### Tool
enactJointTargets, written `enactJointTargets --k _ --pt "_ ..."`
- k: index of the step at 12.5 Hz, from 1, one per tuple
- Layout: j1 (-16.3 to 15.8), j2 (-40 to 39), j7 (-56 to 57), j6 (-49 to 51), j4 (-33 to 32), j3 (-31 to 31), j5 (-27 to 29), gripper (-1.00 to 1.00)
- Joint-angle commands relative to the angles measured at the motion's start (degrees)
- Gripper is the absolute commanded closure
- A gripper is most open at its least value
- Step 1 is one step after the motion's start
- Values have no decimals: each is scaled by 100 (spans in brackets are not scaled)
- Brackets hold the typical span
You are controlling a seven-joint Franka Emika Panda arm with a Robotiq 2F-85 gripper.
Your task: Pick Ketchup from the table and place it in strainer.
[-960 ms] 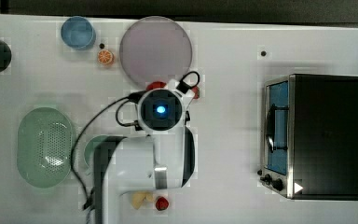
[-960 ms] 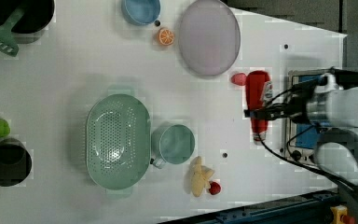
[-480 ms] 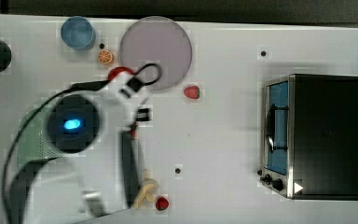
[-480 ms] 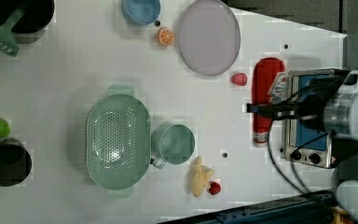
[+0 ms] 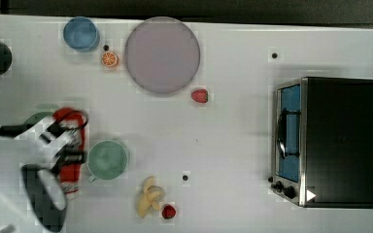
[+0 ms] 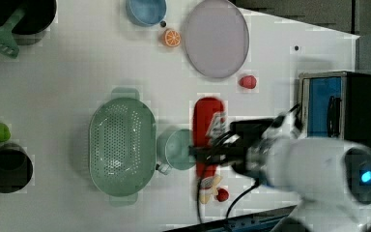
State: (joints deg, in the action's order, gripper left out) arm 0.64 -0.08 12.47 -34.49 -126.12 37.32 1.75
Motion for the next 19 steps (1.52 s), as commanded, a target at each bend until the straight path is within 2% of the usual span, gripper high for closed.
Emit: enactJointTargets --k 1,4,5,8,10,12,14,17,19 --pt "74 -328 -1526 -661 84 317 3 -25" --pt "8 -992 -2109 -1540 88 545 -11 -25" --pt "-31 -1223 -2179 -1717 88 557 -12 -33" --pt "-113 -1842 -2179 -2262 100 556 -148 -97" --pt "-125 -1902 -2185 -2411 115 558 -223 -100" --pt "-32 -1712 -2199 -2264 115 532 -205 -100" --pt "185 -1329 -2199 -1623 119 494 -199 -100" --pt "665 -559 -2184 -478 120 321 -199 -100" --pt "966 13 -2185 -80 122 5 -199 -100"
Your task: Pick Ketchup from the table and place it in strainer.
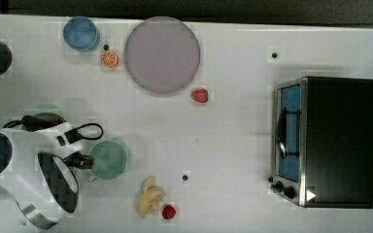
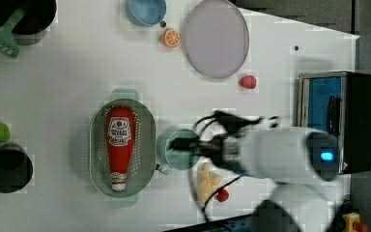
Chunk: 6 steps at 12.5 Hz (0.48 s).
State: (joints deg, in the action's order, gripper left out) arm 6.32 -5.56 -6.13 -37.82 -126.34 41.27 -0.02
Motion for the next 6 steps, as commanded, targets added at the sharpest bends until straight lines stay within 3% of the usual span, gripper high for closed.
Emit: enactJointTargets --k 1,6 --pt "524 839 -323 411 146 -629 -22 -100" --pt "753 1947 -301 1397 280 -2168 -21 -100"
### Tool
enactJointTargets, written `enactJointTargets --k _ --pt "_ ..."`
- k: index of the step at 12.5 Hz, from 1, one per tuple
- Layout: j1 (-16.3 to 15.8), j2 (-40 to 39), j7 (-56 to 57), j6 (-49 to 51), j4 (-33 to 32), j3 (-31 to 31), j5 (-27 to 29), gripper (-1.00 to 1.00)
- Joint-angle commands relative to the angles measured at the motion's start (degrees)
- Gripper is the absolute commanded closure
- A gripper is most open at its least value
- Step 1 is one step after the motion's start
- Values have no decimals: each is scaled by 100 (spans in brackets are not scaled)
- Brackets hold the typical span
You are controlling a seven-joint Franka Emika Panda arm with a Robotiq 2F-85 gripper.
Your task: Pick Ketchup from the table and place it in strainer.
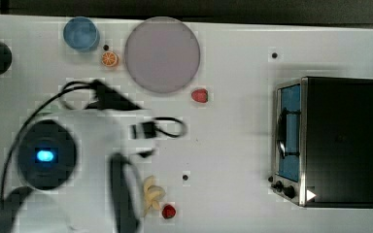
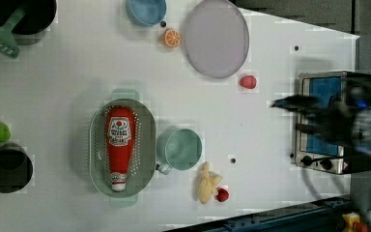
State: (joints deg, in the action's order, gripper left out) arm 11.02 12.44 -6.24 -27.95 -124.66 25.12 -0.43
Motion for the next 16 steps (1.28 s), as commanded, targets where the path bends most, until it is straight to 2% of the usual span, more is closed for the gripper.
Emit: enactJointTargets --k 1,4,7,12,16 --pt "281 242 -284 637 227 -795 44 -100" --pt "280 301 -278 1368 720 -1189 169 -100" --pt "277 292 -255 2298 1258 -1214 251 -100" --pt "278 289 -149 2316 1436 -1311 289 -100" --pt "277 293 -50 2402 1452 -1318 533 -100"
